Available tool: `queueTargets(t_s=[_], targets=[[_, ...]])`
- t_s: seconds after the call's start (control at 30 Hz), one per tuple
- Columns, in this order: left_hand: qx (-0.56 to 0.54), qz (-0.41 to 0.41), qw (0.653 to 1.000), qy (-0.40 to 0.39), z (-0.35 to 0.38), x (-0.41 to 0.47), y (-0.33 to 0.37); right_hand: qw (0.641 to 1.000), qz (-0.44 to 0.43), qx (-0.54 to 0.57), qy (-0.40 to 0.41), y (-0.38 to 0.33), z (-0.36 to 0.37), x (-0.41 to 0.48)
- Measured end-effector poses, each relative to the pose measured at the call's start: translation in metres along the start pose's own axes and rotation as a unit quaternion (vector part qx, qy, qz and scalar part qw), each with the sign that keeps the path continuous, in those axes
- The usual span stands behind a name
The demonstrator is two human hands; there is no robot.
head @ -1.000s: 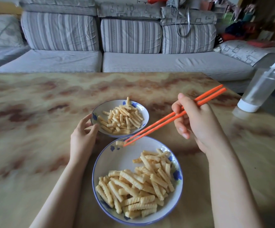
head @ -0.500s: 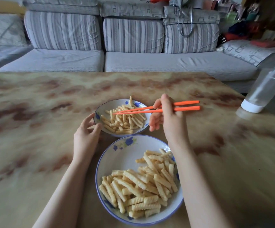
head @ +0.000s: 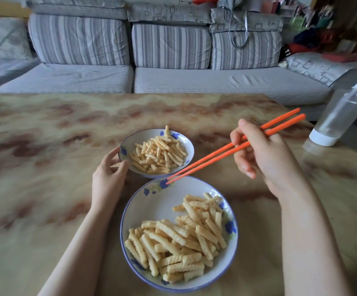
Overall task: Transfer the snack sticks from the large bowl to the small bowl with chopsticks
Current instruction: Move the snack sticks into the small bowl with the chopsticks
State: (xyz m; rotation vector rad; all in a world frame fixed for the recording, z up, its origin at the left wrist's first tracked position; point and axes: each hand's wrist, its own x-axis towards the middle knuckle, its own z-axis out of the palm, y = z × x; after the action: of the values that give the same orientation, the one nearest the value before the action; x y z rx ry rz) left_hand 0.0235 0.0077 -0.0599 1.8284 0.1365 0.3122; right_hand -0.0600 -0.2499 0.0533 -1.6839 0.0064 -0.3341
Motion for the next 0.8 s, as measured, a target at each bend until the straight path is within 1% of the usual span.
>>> queueTargets(t_s=[0.13,0.53,0.7,0.8], targets=[[-0.002,0.000,1.000,0.000,0.000,0.001,0.000,1.000,0.007,-0.026,-0.012,-0.011,-0.015,-0.009],[0.003,0.003,1.000,-0.001,-0.001,0.000,0.001,0.997,0.034,-0.065,0.005,-0.012,-0.029,-0.013],[0.003,0.002,1.000,-0.001,-0.001,0.001,-0.001,0.996,0.067,-0.055,0.021,0.001,-0.022,-0.007],[-0.001,0.003,1.000,0.002,0.000,0.001,0.000,0.997,0.064,-0.031,0.036,0.006,-0.018,-0.004]])
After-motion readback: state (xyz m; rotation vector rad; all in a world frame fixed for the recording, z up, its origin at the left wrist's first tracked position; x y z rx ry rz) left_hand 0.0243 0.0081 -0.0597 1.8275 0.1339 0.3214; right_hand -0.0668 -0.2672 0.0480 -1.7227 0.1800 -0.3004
